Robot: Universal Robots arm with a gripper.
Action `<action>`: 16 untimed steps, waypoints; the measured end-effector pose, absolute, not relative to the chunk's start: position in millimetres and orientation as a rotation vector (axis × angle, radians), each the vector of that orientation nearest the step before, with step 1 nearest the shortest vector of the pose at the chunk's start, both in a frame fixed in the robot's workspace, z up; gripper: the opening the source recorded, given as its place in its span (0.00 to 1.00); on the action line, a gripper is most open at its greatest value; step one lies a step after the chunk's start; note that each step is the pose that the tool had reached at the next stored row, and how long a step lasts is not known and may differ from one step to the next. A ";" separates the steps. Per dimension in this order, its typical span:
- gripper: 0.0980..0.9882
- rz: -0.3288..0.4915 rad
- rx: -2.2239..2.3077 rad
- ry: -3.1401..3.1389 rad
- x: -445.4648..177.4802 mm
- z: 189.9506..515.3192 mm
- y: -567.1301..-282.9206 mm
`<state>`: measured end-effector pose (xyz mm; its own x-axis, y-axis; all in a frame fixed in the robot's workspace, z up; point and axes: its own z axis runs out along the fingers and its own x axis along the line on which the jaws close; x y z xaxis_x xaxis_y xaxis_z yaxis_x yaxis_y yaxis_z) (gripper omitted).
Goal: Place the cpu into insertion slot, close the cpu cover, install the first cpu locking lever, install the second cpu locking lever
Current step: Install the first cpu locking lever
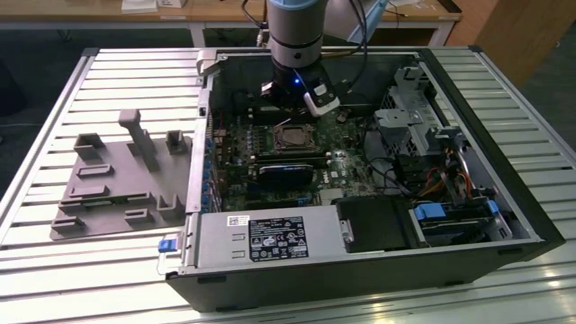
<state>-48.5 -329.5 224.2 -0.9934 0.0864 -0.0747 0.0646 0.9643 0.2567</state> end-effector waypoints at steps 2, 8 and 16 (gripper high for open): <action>0.00 0.390 0.114 3.016 -49.9 223.7 -329.5; 0.00 0.379 0.105 2.980 -54.2 220.6 -329.2; 0.00 0.363 0.122 2.978 -55.0 218.1 -323.0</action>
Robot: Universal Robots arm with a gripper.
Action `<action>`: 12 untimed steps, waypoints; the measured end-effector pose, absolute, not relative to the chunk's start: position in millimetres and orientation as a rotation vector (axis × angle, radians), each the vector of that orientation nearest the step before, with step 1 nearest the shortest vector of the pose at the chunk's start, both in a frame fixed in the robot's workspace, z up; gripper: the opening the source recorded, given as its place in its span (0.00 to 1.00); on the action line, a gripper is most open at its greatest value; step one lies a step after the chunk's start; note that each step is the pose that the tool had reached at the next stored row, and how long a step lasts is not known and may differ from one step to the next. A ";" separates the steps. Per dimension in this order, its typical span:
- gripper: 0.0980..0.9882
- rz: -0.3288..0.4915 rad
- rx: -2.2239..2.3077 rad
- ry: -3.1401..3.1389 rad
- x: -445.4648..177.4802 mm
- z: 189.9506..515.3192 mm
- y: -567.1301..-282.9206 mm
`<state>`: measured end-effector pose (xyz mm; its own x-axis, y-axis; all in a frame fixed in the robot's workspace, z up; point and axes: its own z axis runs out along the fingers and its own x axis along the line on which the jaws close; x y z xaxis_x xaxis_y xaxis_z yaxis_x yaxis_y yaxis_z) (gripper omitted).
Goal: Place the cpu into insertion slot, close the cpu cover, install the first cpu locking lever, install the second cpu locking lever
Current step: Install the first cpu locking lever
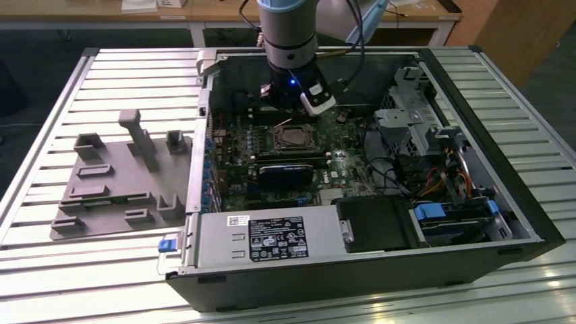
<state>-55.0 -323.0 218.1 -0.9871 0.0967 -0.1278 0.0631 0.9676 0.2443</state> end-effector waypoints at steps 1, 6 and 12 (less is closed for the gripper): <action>0.00 0.359 0.125 2.978 -55.0 217.9 -322.3; 0.00 0.340 0.162 2.974 -55.0 216.9 -320.1; 0.00 0.330 0.237 2.965 -55.0 215.1 -318.5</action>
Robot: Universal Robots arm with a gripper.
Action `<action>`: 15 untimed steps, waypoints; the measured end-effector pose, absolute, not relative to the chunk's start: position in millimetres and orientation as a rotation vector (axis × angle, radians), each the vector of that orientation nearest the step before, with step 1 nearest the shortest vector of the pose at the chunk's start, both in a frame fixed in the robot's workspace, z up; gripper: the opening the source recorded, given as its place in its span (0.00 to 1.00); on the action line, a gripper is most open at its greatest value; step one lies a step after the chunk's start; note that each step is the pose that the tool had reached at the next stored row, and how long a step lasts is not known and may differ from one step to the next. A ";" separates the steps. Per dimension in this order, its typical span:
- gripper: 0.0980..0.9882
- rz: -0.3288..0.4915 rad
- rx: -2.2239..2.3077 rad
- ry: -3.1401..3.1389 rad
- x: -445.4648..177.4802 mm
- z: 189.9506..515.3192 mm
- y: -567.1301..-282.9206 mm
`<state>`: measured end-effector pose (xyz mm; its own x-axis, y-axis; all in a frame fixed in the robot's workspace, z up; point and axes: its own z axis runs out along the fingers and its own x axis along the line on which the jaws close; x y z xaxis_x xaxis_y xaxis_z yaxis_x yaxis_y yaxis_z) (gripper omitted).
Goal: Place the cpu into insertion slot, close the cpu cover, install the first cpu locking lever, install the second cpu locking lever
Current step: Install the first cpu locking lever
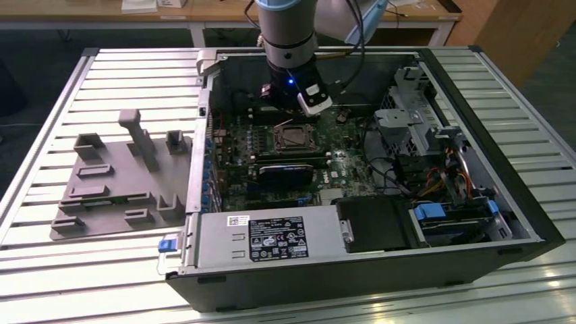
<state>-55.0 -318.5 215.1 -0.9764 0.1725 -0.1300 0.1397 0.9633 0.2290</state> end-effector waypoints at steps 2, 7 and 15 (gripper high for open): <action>0.00 0.328 0.253 2.962 -55.0 214.5 -317.5; 0.00 0.324 0.286 2.957 -55.1 213.4 -314.0; 0.00 0.315 0.336 2.948 -56.2 212.6 -310.7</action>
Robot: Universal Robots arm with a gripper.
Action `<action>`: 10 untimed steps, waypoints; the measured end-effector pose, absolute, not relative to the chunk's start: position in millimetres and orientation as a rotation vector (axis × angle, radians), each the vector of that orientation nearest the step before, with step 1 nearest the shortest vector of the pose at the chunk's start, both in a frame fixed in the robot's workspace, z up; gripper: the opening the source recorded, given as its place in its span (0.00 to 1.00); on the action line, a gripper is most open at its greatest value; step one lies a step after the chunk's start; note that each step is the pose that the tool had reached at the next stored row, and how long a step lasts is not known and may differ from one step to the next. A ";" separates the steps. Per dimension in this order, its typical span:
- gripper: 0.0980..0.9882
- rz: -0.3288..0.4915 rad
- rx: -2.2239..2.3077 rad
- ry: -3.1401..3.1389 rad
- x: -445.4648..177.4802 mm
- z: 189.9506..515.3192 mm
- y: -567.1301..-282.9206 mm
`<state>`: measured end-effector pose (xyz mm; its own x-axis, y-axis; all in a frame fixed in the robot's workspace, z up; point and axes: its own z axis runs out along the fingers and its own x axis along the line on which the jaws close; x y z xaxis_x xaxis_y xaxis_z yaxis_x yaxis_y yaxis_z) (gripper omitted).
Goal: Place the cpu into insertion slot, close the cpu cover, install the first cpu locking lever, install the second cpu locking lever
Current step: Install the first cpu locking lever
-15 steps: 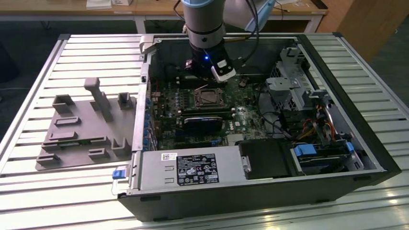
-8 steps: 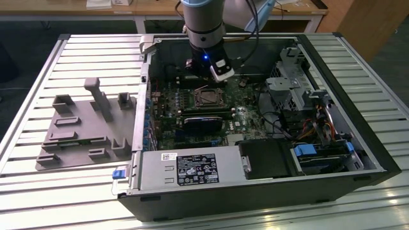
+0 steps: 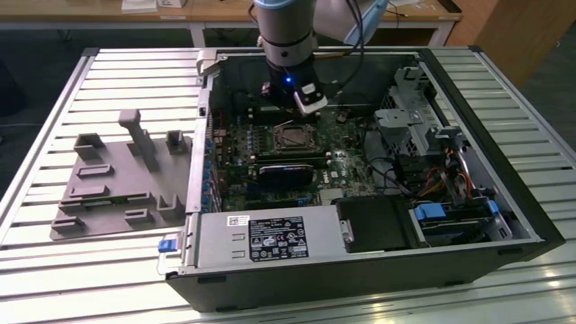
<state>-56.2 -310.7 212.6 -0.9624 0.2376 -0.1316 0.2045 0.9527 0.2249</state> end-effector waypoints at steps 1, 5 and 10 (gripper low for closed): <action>0.00 0.314 0.340 2.947 -56.7 212.5 -309.9; 0.00 0.313 0.349 2.945 -58.7 212.4 -307.1; 0.00 0.309 0.350 2.920 -61.8 211.0 -306.7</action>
